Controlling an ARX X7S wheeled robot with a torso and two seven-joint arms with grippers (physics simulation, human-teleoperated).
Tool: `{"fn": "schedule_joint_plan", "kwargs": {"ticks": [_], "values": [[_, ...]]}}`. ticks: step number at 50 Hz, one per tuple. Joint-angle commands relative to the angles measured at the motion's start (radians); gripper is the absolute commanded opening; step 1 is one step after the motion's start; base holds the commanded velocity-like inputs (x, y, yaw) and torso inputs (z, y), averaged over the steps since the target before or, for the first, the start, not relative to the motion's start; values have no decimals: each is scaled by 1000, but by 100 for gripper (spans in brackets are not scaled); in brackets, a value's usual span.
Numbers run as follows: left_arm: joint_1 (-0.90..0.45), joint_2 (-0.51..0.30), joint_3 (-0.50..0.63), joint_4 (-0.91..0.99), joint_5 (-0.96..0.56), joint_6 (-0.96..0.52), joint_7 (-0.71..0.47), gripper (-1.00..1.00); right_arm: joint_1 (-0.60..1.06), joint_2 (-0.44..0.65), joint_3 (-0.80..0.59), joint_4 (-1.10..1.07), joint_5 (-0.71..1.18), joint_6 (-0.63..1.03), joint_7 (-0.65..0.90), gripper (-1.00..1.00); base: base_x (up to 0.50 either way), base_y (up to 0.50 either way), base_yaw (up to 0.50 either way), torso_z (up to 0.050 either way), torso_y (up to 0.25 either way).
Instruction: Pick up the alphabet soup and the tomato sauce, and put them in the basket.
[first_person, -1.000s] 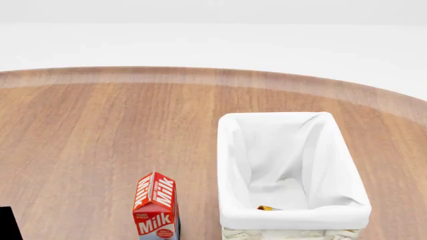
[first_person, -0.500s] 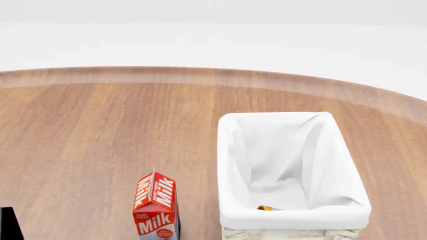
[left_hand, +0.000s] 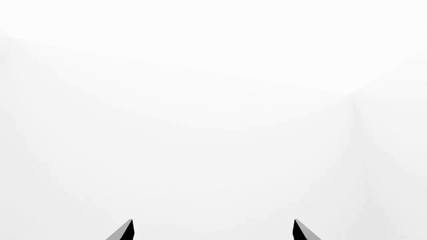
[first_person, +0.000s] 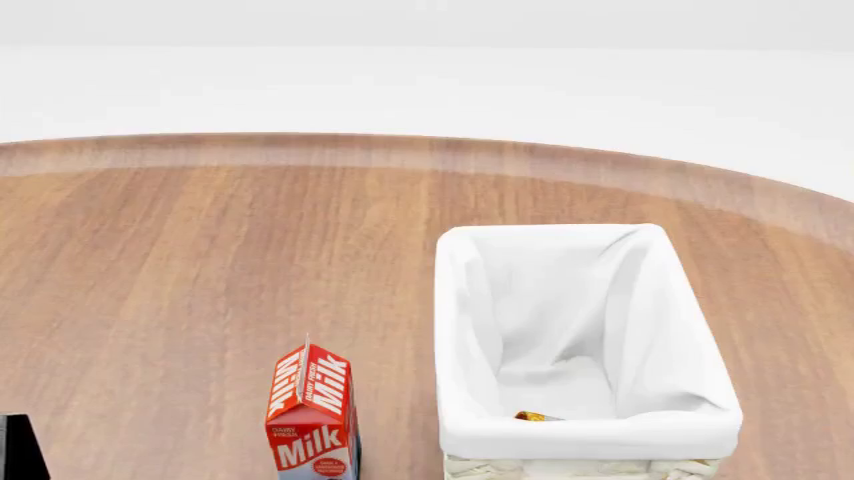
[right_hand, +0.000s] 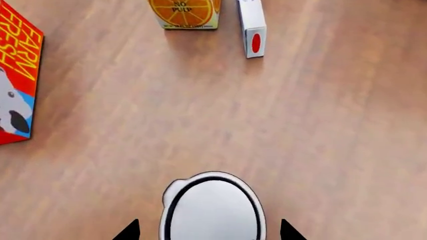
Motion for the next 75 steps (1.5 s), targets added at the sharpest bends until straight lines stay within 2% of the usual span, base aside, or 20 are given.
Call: {"fn": "schedule_joint_plan", "kwargs": {"ticks": [1,34,35,45,53,63,71,74,75], "values": [[1,-2,4,-2,1,1,-2,100,-12,-16,-4,51,-21,-31,-42,100,0,0,0,0,0],[-5,-3,12,-15,9,3,-7,100,-28,-40,-10,137,-57,-86,-114,100,0,0,0,0,0],[-5,-4,12,-14,6,2,-7,100,-29,-39,-9,135,-58,-87,-109,-100,0,0,0,0,0],[-4,-5,14,-13,6,4,-9,100,-7,-3,-4,43,-67,-47,-19,-100,0,0,0,0,0],[-1,-7,14,-20,2,13,-10,100,74,87,56,-204,15,31,143,-100,0,0,0,0,0],[-3,-11,13,-6,1,4,-14,100,319,162,174,-447,252,164,376,-100,0,0,0,0,0],[-4,-13,12,-9,1,7,-15,100,478,185,240,-503,404,194,471,-100,0,0,0,0,0],[-1,-17,9,11,0,-5,-19,100,649,201,282,-529,577,218,567,-100,0,0,0,0,0],[-2,-17,8,9,-2,-3,-19,100,651,201,282,-523,569,221,557,-100,0,0,0,0,0]]}}
